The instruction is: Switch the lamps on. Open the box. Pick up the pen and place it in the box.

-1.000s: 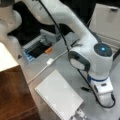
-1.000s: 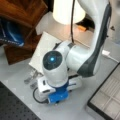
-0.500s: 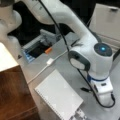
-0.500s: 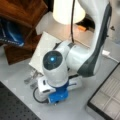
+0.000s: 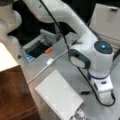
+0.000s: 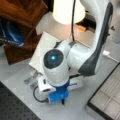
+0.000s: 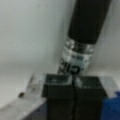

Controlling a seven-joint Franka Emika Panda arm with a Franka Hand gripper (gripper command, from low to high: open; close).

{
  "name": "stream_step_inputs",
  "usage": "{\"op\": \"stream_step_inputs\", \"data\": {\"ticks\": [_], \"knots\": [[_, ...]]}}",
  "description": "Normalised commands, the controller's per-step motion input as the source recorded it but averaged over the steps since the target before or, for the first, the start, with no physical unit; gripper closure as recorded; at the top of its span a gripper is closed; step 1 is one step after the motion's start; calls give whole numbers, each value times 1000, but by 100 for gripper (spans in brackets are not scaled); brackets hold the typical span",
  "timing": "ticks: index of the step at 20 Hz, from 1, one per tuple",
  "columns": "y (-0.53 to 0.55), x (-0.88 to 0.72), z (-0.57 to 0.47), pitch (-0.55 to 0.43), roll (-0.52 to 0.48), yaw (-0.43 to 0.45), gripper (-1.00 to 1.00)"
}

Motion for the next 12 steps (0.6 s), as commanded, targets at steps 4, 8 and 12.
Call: {"op": "stream_step_inputs", "data": {"ticks": [4,8,12], "knots": [[159,-167,-51,-33,-154,-6,100],[147,-175,2,-24,-171,11,100],[121,-232,188,24,-204,14,100]]}}
